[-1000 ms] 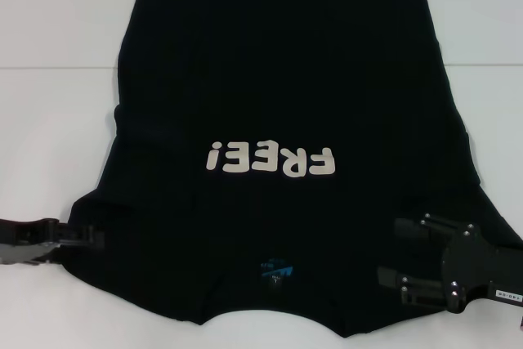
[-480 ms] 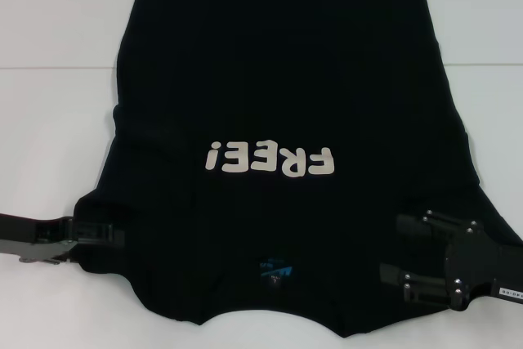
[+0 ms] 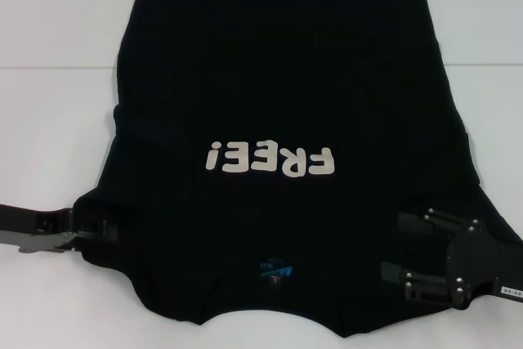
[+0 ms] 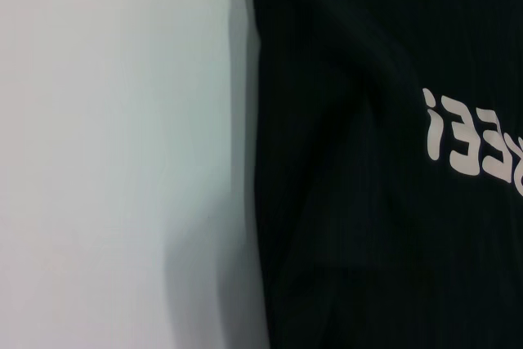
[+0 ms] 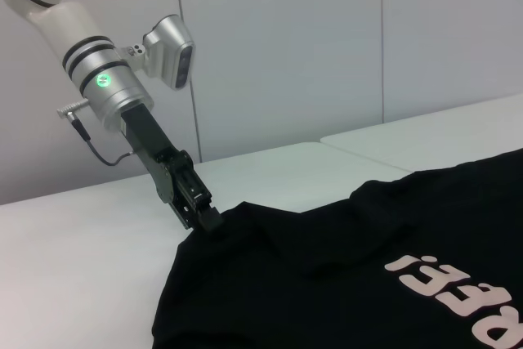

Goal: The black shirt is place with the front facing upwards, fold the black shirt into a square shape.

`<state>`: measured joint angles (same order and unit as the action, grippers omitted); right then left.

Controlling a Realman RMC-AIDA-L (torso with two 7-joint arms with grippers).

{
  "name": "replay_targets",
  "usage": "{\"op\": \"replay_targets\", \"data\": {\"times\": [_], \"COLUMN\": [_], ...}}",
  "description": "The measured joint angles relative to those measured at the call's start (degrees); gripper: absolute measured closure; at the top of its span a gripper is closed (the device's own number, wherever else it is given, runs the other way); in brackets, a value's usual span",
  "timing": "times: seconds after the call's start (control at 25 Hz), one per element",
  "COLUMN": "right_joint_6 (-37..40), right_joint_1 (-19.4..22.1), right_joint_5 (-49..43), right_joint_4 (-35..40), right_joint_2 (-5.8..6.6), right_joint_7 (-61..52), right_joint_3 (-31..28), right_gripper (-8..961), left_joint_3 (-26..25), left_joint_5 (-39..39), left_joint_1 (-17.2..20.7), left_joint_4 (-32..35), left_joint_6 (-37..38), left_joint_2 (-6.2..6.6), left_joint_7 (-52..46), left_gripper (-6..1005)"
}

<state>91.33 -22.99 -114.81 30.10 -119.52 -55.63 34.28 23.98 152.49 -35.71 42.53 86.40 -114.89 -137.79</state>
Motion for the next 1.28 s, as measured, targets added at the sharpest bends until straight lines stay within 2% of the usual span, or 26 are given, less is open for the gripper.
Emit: {"op": "replay_targets", "data": {"times": [0.04, 0.12, 0.36, 0.64, 0.88, 1.0, 1.12, 1.2, 1.28], "right_joint_6": [0.2, 0.2, 0.5, 0.6, 0.6, 0.7, 0.7, 0.8, 1.6], "right_joint_1": [0.1, 0.1, 0.1, 0.1, -0.3, -0.2, 0.3, 0.3, -0.6], "right_joint_5": [0.0, 0.0, 0.0, 0.1, 0.1, 0.1, -0.9, -2.7, -5.7], "right_joint_4": [0.0, 0.1, 0.1, 0.1, 0.4, 3.6, 12.7, 17.8, 21.6], "right_joint_2": [0.0, 0.04, 0.09, 0.11, 0.74, 0.91, 1.65, 2.92, 4.9], "right_joint_7": [0.0, 0.0, 0.0, -0.5, -5.1, -12.5, -29.7, -41.7, -52.6], "right_joint_3": [-0.1, -0.1, -0.2, -0.6, -1.1, -1.6, -1.7, -1.6, -1.2], "right_gripper": [131, 132, 133, 136, 138, 139, 140, 140, 141], "left_joint_3": [0.0, -0.1, 0.0, 0.1, -0.2, -0.1, 0.0, 0.1, 0.0], "left_joint_5": [-0.1, -0.1, 0.2, 0.3, 0.3, 0.3, 0.3, 0.3, 0.1], "left_joint_1": [0.1, 0.2, 0.2, 0.2, 0.3, 0.3, 0.3, 0.2, 0.2], "left_joint_4": [0.0, 0.1, 0.1, 0.1, 0.1, 0.1, 0.6, 0.9, 1.8], "left_joint_6": [0.0, -0.3, -0.8, -0.5, -0.4, -0.2, 0.2, 0.5, 1.1], "left_joint_2": [0.0, 0.0, 0.01, 0.02, 0.02, 0.07, 0.22, 0.26, 0.31], "left_joint_7": [0.0, 0.0, 0.0, -0.1, 0.2, 0.3, 0.6, 0.8, 1.6], "left_gripper": [214, 439, 641, 810, 926, 971, 969, 968, 967]}}
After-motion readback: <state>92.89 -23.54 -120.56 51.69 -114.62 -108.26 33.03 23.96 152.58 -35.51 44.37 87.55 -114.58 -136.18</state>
